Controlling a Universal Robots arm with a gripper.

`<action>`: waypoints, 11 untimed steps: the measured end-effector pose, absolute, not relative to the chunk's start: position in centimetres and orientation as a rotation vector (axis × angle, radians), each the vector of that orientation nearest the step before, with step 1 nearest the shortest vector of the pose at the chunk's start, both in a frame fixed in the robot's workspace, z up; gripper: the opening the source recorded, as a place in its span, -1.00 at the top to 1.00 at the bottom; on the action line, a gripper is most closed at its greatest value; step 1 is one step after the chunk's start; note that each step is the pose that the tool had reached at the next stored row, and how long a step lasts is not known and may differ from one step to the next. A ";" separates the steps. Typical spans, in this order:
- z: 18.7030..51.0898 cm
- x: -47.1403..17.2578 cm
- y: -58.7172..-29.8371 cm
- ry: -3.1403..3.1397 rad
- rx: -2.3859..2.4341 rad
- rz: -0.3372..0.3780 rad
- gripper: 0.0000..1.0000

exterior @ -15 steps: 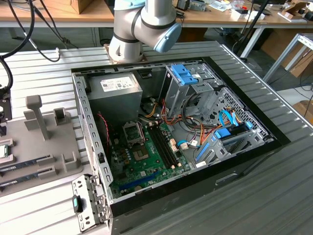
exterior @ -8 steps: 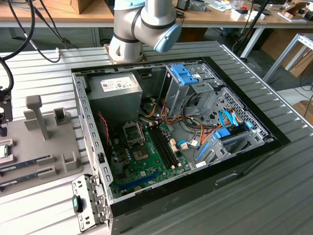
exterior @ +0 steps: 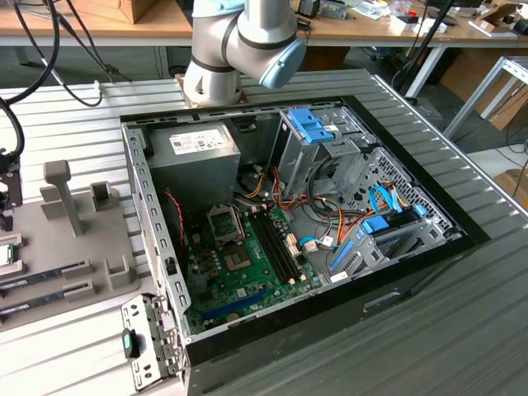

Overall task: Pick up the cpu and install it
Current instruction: 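Pick up the cpu and move it towards the insertion slot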

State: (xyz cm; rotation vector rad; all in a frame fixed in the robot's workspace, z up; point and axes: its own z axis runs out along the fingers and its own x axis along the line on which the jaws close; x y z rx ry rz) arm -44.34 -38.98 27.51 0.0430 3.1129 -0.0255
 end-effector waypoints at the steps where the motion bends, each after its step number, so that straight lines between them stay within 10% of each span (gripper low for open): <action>1: 27.5 -44.3 -39.0 3.113 0.043 -0.025 -0.20; 11: 27.2 -44.3 -39.0 3.113 0.043 -0.025 -0.20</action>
